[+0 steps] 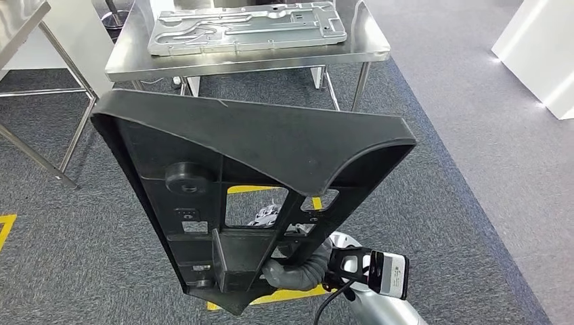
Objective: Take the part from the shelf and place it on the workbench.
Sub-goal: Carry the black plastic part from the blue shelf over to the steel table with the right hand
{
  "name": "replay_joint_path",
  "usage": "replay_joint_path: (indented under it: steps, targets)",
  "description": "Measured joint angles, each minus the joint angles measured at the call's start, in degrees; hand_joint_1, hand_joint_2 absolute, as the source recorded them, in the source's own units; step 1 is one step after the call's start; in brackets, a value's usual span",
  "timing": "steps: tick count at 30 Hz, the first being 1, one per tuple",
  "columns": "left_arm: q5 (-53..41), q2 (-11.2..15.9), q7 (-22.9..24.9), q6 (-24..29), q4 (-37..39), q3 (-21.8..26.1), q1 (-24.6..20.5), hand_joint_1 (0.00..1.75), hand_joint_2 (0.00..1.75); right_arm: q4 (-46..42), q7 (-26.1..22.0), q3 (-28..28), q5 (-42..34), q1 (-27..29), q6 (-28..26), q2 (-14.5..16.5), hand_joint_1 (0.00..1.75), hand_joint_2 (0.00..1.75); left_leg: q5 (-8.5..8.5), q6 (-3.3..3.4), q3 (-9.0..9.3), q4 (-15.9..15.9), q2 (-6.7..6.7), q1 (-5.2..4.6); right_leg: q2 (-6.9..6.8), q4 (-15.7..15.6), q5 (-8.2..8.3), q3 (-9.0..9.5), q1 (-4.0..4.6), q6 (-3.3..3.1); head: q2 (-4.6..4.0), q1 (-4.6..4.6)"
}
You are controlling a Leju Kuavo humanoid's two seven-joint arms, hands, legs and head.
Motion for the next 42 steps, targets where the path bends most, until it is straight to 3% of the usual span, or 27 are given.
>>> replay_joint_path:
  steps: [3, 5, 8, 9, 10, 11, 13, 15, 16, 20, 21, 23, 24, 25, 26, 27, 28, 30, 31, 34, 39, 42]
  targets:
    - [0.0, 0.0, 0.0, 0.0, 0.0, 0.0, 0.1, 0.0, 0.0, 0.0, 0.0, 0.0, 0.0, 0.0, 0.0, 0.0, 1.75, 1.75, -0.14, 1.03, 0.48, -1.1, -0.03, -0.09, 0.07, 0.0, -0.28, 0.05, 0.05, 0.86, 0.0, -0.01]
    - [0.0, 0.0, 0.0, 0.0, 0.0, 0.0, 0.0, 0.0, 0.0, 0.0, 0.0, 0.0, 0.0, -0.1, 0.0, 0.0, 1.75, 1.75, -0.09, 1.74, 0.75, -1.4, 0.03, 0.17, 0.0, 2.0, -1.67, -0.74, -0.02, 1.44, 0.0, 0.0]
    - [0.0, 0.0, 0.0, 0.0, 0.0, 0.0, 0.0, 0.0, 0.0, 0.0, 0.0, 0.0, 0.0, -0.1, 0.0, 0.0, 1.75, 1.75, -0.23, 2.35, 0.92, -1.5, 0.12, 0.17, -0.1, 12.8, -6.51, -6.41, -0.3, 2.0, 0.0, 0.01]
    - [0.0, 0.0, 0.0, 0.0, 0.0, 0.0, 0.0, 0.0, 0.0, 0.0, 0.0, 0.0, 0.0, 0.0, 0.0, 0.0, 1.75, 1.75, -0.3, 2.39, 0.96, -1.5, 0.13, 0.14, -0.12, 16.1, -7.35, -8.39, -0.38, 2.1, 0.0, 0.01]
    - [0.0, 0.0, 0.0, 0.0, 0.0, 0.0, 0.0, 0.0, 0.0, 0.0, 0.0, 0.0, 0.0, 0.0, 0.0, -0.1, 1.75, 1.75, -0.4, 2.38, 1.05, -1.5, 0.13, 0.13, -0.15, 17.3, -7.01, -9.44, -0.42, 2.14, 0.0, 0.01]
    - [0.0, 0.0, 0.0, 0.0, 0.0, 0.0, 0.0, 0.0, 0.0, 0.0, 0.0, 0.0, 0.0, 0.1, 0.0, -0.1, 1.75, 1.75, -0.54, 2.33, 1.25, -1.5, 0.11, 0.13, -0.21, 16.3, -5.51, -9.31, -0.44, 2.09, 0.0, 0.01]
    - [0.0, -0.1, 0.0, 0.0, 0.0, 0.0, 0.0, 0.0, 0.0, 0.0, 0.0, 0.0, 0.0, 0.1, 0.0, -0.1, 1.75, 1.75, -0.91, 2.07, 1.8, -1.5, 0.07, 0.13, -0.4, 8.7, -0.8, -6.24, -0.4, 1.7, 0.0, 0.01]
    - [0.0, -0.1, 0.0, 0.0, 0.0, 0.0, 0.0, 0.0, 0.0, 0.0, 0.0, 0.0, 0.0, 0.1, 0.0, -0.1, 1.75, 1.75, -1.34, 1.55, 2.07, -1.4, 0.06, -0.09, -0.58, 2.1, 1.74, -3.34, -0.16, 1.21, 0.0, 0.01]
    - [0.0, -0.1, 0.0, 0.0, 0.0, 0.0, 0.0, 0.0, 0.0, 0.0, 0.0, 0.0, 0.0, 0.0, 0.0, -0.1, 1.75, 1.75, -1.5, 1.26, 2.08, -1.3, 0.08, -0.19, -0.6, 0.7, 1.94, -2.79, -0.04, 0.99, 0.0, 0.0]
    - [0.0, -0.1, 0.0, 0.0, 0.0, 0.0, -0.1, 0.0, 0.0, 0.0, 0.0, 0.0, 0.0, 0.0, 0.2, 0.0, 1.75, 1.75, -2.74, -0.06, 1.85, 0.0, 0.22, 0.0, -0.35, 0.0, 1.78, -2.26, -0.07, -0.18, 0.0, 0.0]
    - [0.0, -0.2, 0.0, 0.0, 0.0, 0.0, -0.1, 0.0, 0.0, 0.0, 0.0, 0.0, -0.1, -0.1, 0.3, 0.2, 1.75, 1.75, -4.07, -0.34, 0.88, 2.3, 0.19, 0.07, -0.37, -0.2, 1.77, -1.98, -0.2, -0.48, 0.0, -0.01]
    - [0.0, -0.1, -0.1, 0.0, 0.0, 0.0, 0.0, 0.0, 0.0, 0.0, 0.0, 0.0, -0.2, -0.1, 0.7, 0.4, 1.75, 1.75, -7.61, -0.79, -2.84, 9.9, 0.16, 0.21, -0.42, -0.3, 1.56, -1.67, -0.23, -0.87, 0.0, -0.01]
    - [0.0, -0.1, -0.1, 0.0, 0.0, 0.0, 0.0, 0.0, 0.0, 0.0, 0.0, 0.0, -0.3, -0.1, 0.8, 0.4, 1.75, 1.75, -8.78, -0.95, -4.78, 13.4, 0.16, 0.25, -0.39, -0.3, 1.44, -1.6, -0.2, -0.95, 0.0, -0.01]
    - [0.0, -0.1, -0.1, 0.0, 0.0, 0.0, 0.1, 0.0, 0.0, 0.1, 0.0, 0.0, -0.3, -0.1, 0.9, 0.4, 1.75, 1.75, -8.91, -1.04, -6.0, 15.2, 0.16, 0.27, -0.34, -0.2, 1.3, -1.5, -0.18, -0.96, 0.0, -0.01]
    - [0.0, -0.1, -0.1, 0.0, 0.0, 0.0, 0.1, 0.0, 0.0, 0.1, 0.0, 0.0, -0.4, -0.1, 0.9, 0.4, 1.75, 1.75, -7.83, -1.05, -6.13, 14.8, 0.16, 0.27, -0.28, -0.2, 1.14, -1.33, -0.17, -0.91, 0.0, -0.01]
    - [0.0, -0.2, -0.1, 0.0, 0.0, 0.0, 0.1, 0.0, 0.0, 0.1, 0.0, 0.0, -0.4, -0.1, 0.9, 0.5, 1.75, 1.75, -5.77, -0.96, -5.11, 12.1, 0.16, 0.28, -0.22, -0.1, 0.94, -1.07, -0.17, -0.83, 0.0, -0.01]
    - [0.0, -0.1, -0.1, 0.1, 0.0, 0.0, 0.1, 0.0, 0.0, 0.1, 0.0, 0.0, -0.5, -0.1, 0.9, 0.5, 1.75, 1.75, -3.29, -0.78, -3.32, 8.0, 0.14, 0.27, -0.17, -0.1, 0.71, -0.74, -0.17, -0.7, 0.0, -0.01]
    - [0.0, -0.1, -0.1, 0.1, 0.0, 0.0, 0.1, 0.0, 0.0, 0.1, 0.0, 0.0, -0.6, -0.1, 1.0, 0.6, 1.75, 1.75, -0.53, -0.15, -0.07, 1.0, 0.06, 0.02, -0.12, 0.0, 0.28, -0.31, 0.03, -0.27, 0.0, -0.01]
    - [0.0, -0.1, -0.1, 0.1, 0.0, 0.0, 0.1, 0.0, 0.0, 0.1, 0.0, 0.0, -0.6, -0.1, 1.0, 0.7, 1.75, 1.75, -0.25, 0.18, 0.68, -0.6, 0.02, -0.13, -0.09, 0.0, 0.15, -0.26, 0.11, -0.02, 0.0, -0.01]
    - [0.1, -0.1, -0.1, 0.1, 0.0, 0.0, 0.2, 0.0, 0.0, 0.1, 0.0, 0.0, -0.7, -0.2, 1.0, 0.8, 1.75, 1.75, -0.5, 1.05, 0.9, -1.2, -0.06, -0.17, -0.04, -0.1, -0.01, -0.21, 0.17, 0.77, 0.0, -0.01]
    - [0.1, -0.2, -0.1, 0.1, 0.0, 0.0, 0.1, 0.0, 0.0, 0.1, 0.0, 0.0, -0.7, -0.2, 1.1, 0.8, 1.75, 1.75, -0.3, 1.62, 1.32, -1.8, -0.04, 0.26, -0.1, 0.5, -0.61, -0.27, 0.21, 1.3, 0.0, 0.0]
    - [0.1, -0.2, -0.2, 0.1, 0.0, 0.0, 0.1, 0.0, 0.0, 0.1, 0.0, 0.0, -0.8, -0.2, 1.1, 0.8, 1.75, 1.75, -0.64, 2.25, 1.71, -2.0, 0.06, 0.27, -0.24, 14.0, -5.86, -7.69, -0.27, 2.02, 0.0, 0.01]
